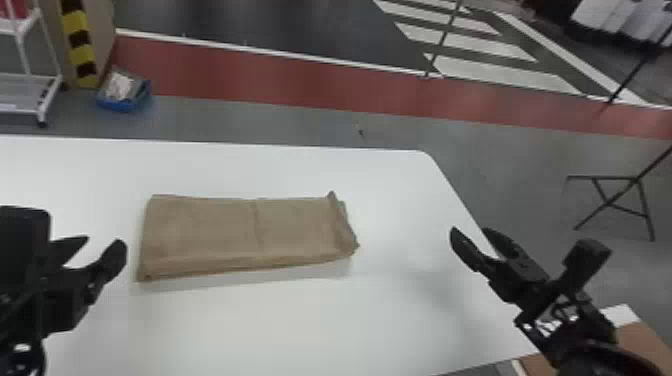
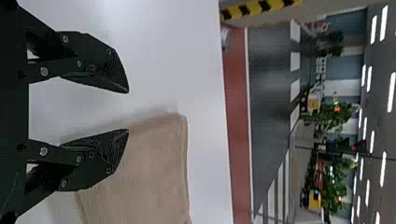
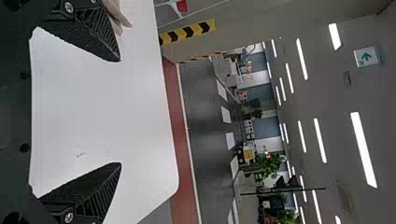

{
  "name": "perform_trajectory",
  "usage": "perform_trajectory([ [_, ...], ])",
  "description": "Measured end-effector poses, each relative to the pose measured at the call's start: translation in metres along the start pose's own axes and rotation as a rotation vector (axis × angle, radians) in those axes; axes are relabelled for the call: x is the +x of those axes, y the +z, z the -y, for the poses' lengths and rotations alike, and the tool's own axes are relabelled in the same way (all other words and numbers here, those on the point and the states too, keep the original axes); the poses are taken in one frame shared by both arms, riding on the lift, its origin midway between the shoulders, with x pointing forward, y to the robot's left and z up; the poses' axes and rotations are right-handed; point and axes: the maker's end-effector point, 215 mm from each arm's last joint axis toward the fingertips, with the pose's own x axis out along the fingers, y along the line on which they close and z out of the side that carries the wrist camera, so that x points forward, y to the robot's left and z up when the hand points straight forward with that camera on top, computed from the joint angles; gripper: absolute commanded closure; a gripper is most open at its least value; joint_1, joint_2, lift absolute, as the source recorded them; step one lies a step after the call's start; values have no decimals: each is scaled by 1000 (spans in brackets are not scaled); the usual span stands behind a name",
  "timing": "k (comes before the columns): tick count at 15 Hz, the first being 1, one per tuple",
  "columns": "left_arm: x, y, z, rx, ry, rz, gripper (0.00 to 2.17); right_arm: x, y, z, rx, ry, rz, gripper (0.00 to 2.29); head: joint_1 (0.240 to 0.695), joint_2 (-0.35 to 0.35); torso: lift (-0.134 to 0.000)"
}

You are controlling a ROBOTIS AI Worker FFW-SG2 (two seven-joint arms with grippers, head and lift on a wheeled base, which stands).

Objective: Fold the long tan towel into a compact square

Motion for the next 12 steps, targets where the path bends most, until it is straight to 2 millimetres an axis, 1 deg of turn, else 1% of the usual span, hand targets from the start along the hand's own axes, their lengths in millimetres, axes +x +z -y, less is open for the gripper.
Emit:
perform_trajectory([
  [1, -7, 16, -18, 31, 66, 59, 26, 2, 2, 1, 3, -2, -2, 73, 695, -325, -124],
  [2, -10, 33, -26, 40, 86, 115, 26, 6, 3, -1, 6, 1, -8, 76, 695, -311, -124],
  [3, -9, 43, -27, 42, 82, 148, 36, 11, 3, -5, 6, 7, -16, 76, 695, -295, -124],
  [4, -3, 52, -20, 41, 65, 173, 144, 20, 0, -15, 2, 19, -32, 87, 695, -288, -124],
  [5, 7, 59, -2, 38, 26, 194, 232, 29, -4, -29, -3, 36, -49, 90, 695, -285, -124],
  [6, 17, 62, 18, 36, -18, 206, 394, 36, -7, -42, -6, 52, -63, 97, 695, -286, -124],
  [7, 29, 63, 43, 33, -67, 212, 822, 42, -10, -56, -11, 65, -76, 117, 695, -295, -124],
  [8, 40, 63, 67, 31, -116, 215, 1342, 47, -14, -69, -14, 81, -89, 117, 695, -303, -124],
  [9, 47, 64, 86, 29, -160, 215, 1882, 50, -17, -79, -14, 96, -100, 117, 695, -310, -124],
  [10, 53, 65, 104, 19, -204, 212, 2064, 52, -22, -89, -14, 108, -113, 117, 695, -315, -124],
  [12, 66, 67, 125, 0, -250, 198, 2064, 58, -30, -101, -17, 109, -128, 117, 695, -324, -124],
])
